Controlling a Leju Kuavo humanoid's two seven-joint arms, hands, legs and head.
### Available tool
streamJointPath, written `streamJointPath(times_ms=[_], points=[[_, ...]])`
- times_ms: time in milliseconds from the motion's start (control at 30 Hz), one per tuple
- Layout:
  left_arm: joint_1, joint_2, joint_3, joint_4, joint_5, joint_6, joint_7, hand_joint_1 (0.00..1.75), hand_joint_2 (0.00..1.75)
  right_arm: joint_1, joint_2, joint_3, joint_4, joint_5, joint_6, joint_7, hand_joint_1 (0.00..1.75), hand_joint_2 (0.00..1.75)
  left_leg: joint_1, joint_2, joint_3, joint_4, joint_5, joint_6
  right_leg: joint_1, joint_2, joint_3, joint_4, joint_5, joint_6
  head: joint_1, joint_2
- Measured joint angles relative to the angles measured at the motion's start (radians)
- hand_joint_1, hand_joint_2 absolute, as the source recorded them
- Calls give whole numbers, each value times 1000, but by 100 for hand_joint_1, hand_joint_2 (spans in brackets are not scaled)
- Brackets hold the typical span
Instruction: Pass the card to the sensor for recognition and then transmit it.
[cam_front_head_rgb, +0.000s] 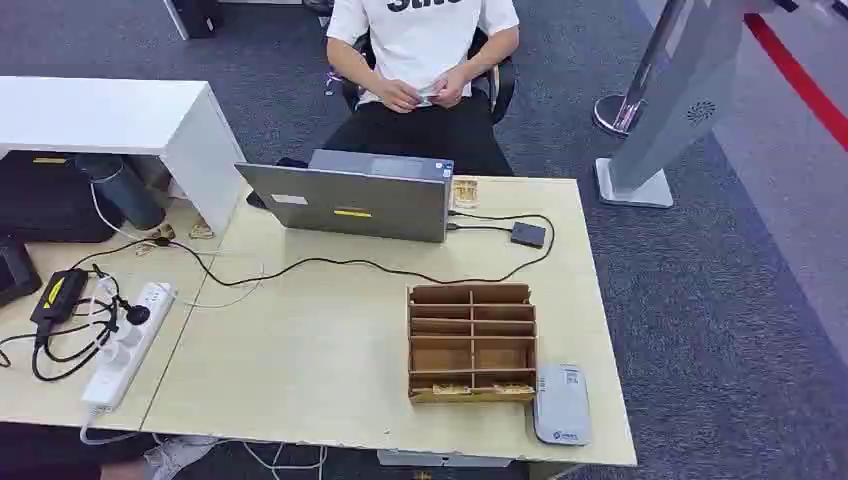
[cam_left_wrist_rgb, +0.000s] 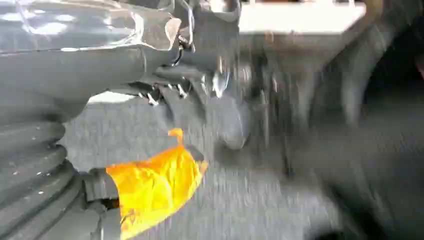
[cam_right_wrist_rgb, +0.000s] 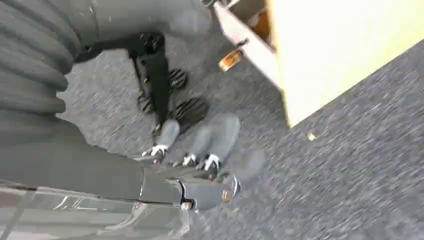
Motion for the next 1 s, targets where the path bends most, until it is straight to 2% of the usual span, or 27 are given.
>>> streamJointPath(times_ms=[167, 400, 700, 1000], points=[[-42, -92, 140, 109, -60, -4, 19, 0, 175, -8, 13, 0, -41, -53, 34, -10, 0, 175, -1, 1, -1, 0, 0, 1, -1, 0, 0, 0, 1, 0, 0, 0], [-77, -187, 324, 269, -143, -9, 34, 0, 175, -16, 33, 0, -103, -124, 76, -26, 0, 175, -1, 1, -1, 0, 0, 1, -1, 1, -1, 0, 1, 0, 0, 0], [-113, -282, 520, 444, -241, -15, 50, 0, 175, -22, 64, 1, -201, -198, 117, -40, 0, 175, -1, 1, -1, 0, 0, 1, -1, 1, -1, 0, 1, 0, 0, 0], [-150, -386, 732, 622, -345, -19, 70, 0, 175, -24, 119, 1, -351, -255, 130, -56, 0, 175, -1, 1, -1, 0, 0, 1, -1, 1, -2, 0, 1, 0, -1, 0]])
